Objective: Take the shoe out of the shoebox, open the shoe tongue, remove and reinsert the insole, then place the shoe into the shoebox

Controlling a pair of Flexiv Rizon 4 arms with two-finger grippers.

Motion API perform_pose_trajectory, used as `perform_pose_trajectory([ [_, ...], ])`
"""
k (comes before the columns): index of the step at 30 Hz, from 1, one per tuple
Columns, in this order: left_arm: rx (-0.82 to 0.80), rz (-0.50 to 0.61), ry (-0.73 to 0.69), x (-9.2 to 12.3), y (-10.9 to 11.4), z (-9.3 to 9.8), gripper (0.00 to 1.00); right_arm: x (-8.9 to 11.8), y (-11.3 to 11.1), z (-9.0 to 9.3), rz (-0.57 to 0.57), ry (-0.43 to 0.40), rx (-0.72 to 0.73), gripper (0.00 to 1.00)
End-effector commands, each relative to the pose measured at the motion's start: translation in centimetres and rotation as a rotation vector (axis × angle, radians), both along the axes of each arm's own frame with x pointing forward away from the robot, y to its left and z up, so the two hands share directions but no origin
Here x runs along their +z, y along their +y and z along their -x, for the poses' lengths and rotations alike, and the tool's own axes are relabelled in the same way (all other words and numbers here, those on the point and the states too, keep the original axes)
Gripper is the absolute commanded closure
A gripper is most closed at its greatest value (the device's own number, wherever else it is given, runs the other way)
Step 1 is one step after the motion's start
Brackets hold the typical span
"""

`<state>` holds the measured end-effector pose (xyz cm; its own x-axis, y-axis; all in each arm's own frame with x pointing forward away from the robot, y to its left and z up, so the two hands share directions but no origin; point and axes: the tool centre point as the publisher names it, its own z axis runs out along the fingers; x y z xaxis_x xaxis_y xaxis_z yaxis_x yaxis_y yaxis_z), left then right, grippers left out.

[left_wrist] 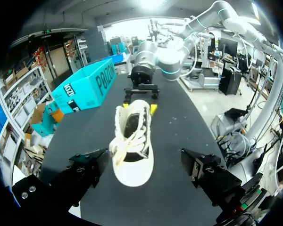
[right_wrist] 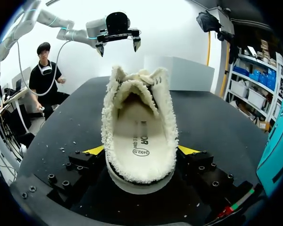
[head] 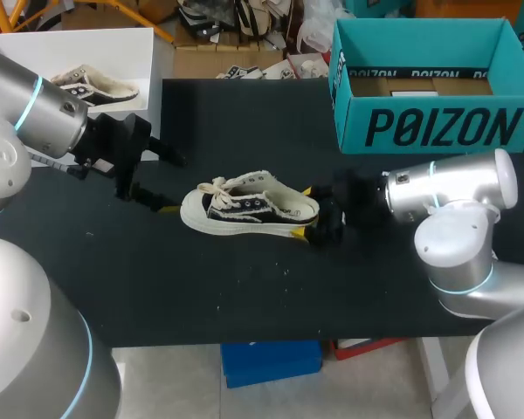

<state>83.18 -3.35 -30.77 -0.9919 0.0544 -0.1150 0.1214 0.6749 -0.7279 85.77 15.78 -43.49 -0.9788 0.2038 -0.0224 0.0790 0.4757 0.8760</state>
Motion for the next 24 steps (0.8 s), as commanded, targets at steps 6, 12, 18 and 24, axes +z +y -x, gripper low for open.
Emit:
perform_pose_trajectory([
  [6, 0.253, -0.152, 0.12, 1.3, -2.9, 0.3, 0.0, -0.2, 0.2, -0.2, 0.002, 0.001, -0.001, 1.0],
  [12, 0.214, -0.13, 0.141, 1.9, -4.3, 1.0, 0.0, -0.2, 0.2, -0.2, 0.002, 0.001, -0.001, 1.0],
  [18, 0.214, -0.13, 0.141, 1.9, -4.3, 1.0, 0.0, -0.2, 0.2, -0.2, 0.002, 0.001, -0.001, 1.0],
  [24, 0.402, -0.24, 0.219, 1.5, -5.7, 0.0, 0.0, -0.2, 0.2, -0.2, 0.002, 0.001, -0.001, 1.0],
])
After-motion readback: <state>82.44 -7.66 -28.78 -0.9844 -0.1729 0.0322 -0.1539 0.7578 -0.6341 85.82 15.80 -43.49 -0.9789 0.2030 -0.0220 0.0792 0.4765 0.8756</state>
